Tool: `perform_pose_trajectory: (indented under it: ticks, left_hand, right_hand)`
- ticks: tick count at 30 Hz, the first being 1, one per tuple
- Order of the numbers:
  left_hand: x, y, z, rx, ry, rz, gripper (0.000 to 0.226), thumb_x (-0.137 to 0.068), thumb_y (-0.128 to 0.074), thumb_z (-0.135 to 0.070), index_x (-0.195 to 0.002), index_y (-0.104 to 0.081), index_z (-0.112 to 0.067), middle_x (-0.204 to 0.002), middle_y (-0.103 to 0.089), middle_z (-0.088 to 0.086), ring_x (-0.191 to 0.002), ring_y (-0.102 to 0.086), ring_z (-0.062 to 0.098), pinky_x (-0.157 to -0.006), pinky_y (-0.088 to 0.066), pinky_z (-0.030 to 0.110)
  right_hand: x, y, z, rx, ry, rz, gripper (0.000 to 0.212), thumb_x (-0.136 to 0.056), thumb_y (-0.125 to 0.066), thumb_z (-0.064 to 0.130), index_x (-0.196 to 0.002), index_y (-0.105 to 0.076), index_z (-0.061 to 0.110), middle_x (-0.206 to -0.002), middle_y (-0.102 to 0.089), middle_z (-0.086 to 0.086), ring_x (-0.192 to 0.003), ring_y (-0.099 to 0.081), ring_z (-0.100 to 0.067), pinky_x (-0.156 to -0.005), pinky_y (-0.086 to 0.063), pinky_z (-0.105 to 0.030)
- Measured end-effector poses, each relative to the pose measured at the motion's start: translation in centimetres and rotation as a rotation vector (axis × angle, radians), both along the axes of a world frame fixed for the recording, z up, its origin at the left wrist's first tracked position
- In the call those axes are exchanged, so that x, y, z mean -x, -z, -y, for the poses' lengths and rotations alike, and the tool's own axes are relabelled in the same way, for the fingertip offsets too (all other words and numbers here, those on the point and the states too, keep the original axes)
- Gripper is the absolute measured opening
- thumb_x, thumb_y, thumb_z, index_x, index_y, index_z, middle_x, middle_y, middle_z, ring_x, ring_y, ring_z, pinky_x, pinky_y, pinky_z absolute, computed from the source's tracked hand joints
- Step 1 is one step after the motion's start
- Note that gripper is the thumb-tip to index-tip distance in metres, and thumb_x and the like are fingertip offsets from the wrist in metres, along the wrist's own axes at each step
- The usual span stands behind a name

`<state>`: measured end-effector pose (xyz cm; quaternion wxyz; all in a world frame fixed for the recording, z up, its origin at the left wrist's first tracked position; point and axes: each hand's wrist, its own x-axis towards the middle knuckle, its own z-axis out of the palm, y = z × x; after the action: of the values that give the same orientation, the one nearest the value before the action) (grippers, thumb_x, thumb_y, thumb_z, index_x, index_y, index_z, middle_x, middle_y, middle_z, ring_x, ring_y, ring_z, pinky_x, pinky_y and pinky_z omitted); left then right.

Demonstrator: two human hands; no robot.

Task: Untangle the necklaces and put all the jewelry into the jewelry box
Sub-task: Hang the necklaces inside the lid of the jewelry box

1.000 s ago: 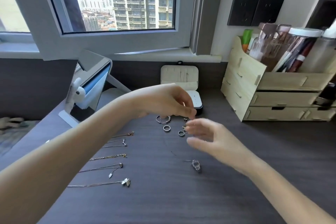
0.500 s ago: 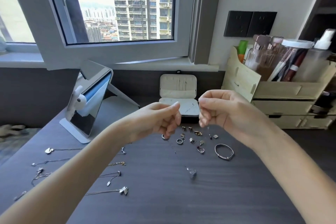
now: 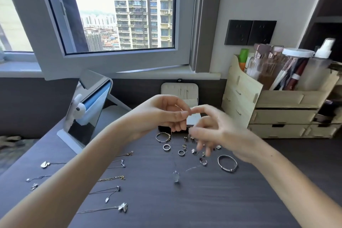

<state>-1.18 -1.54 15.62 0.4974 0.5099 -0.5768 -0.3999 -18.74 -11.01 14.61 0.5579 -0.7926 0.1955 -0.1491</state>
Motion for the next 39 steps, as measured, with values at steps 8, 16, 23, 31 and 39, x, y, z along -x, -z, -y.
perform_pose_trajectory:
  ticks: [8,16,23,31,39]
  left_hand:
    - [-0.5,-1.9,1.6,0.033,-0.042,0.185,0.015,-0.082,-0.064,-0.013,-0.083,-0.050,-0.008,-0.058,-0.061,0.002,-0.054,-0.051,0.020,-0.055,-0.045,0.025]
    - [-3.8,-2.6,3.3,0.077,-0.128,0.142,0.018,-0.091,-0.059,-0.025,-0.087,-0.059,-0.007,-0.075,-0.066,0.003,-0.075,-0.064,0.019,-0.076,-0.055,0.035]
    - [-9.6,2.6,9.5,0.138,-0.615,0.663,0.014,-0.086,-0.057,-0.008,-0.079,-0.064,-0.018,-0.078,-0.061,-0.010,-0.075,-0.057,0.009,-0.070,-0.043,0.020]
    - [-13.2,9.6,16.7,0.106,-0.689,1.209,0.038,-0.087,-0.045,-0.008,-0.121,-0.058,-0.020,-0.121,-0.058,-0.006,-0.108,-0.046,0.022,-0.081,-0.030,0.031]
    - [-14.1,12.9,19.4,0.220,-0.730,1.137,0.017,-0.054,-0.055,-0.002,-0.068,-0.058,-0.013,-0.069,-0.053,0.001,-0.068,-0.050,0.026,-0.057,-0.034,0.032]
  right_hand:
    - [-2.7,-0.9,0.0,0.175,-0.081,0.057,0.012,-0.087,-0.066,0.017,-0.095,-0.071,0.010,-0.076,-0.065,0.010,-0.070,-0.058,-0.001,-0.071,-0.047,-0.012]
    - [-5.8,-4.6,2.3,0.115,-0.028,0.160,0.026,-0.094,-0.055,0.017,-0.075,-0.061,0.001,-0.060,-0.060,-0.006,-0.058,-0.060,-0.018,-0.059,-0.053,-0.024]
    - [-10.6,-8.9,6.6,0.371,0.047,0.213,0.030,-0.094,-0.055,0.026,-0.073,-0.063,0.007,-0.056,-0.058,-0.005,-0.054,-0.056,-0.016,-0.063,-0.054,-0.031]
    - [-16.6,-11.1,13.1,0.428,0.200,0.249,0.034,-0.097,-0.050,0.029,-0.073,-0.062,0.010,-0.051,-0.054,0.000,-0.050,-0.054,-0.013,-0.051,-0.047,-0.020]
    - [-22.3,-10.2,17.9,0.339,0.244,0.274,0.032,-0.100,-0.046,0.025,-0.076,-0.060,0.008,-0.053,-0.054,0.001,-0.047,-0.054,-0.012,-0.055,-0.052,-0.025]
